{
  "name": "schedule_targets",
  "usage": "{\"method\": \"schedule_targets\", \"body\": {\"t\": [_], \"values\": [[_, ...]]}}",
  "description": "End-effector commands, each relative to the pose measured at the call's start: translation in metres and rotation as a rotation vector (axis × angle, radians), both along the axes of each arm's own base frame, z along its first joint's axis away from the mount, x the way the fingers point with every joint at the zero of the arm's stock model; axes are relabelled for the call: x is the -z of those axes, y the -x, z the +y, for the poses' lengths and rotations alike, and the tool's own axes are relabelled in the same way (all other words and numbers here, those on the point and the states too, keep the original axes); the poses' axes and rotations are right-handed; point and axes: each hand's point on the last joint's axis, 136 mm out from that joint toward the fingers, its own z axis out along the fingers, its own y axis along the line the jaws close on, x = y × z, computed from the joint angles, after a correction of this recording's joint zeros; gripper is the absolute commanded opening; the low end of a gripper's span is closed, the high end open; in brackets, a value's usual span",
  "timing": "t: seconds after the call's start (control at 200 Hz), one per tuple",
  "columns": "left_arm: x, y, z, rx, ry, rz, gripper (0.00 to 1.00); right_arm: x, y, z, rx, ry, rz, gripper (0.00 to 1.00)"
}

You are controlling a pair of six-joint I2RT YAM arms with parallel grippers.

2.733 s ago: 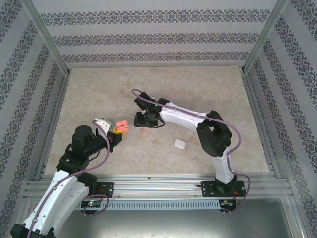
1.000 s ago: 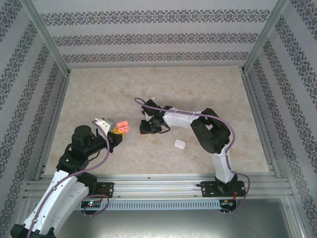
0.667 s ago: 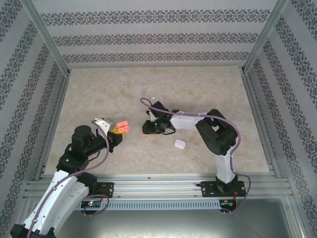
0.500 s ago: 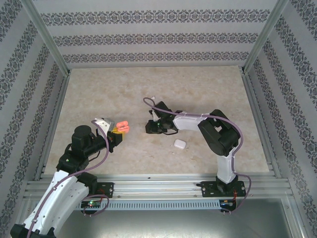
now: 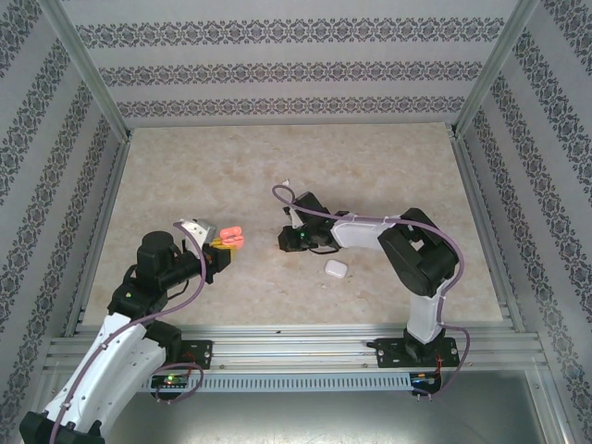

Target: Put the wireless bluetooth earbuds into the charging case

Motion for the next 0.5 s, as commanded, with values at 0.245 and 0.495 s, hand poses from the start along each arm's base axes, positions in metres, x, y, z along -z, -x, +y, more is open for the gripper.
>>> {"method": "schedule_targets", "body": {"t": [0.245, 0.495], "values": [[-0.027, 0.004, -0.023, 0.141, 0.094, -0.08, 0.0, -0.099, -0.013, -0.003, -0.134, 0.003, -0.44, 0.07], [-0.016, 0.001, -0.02, 0.12, 0.071, -0.071, 0.0, -0.043, -0.007, 0.009, -0.233, -0.003, -0.366, 0.08]]}}
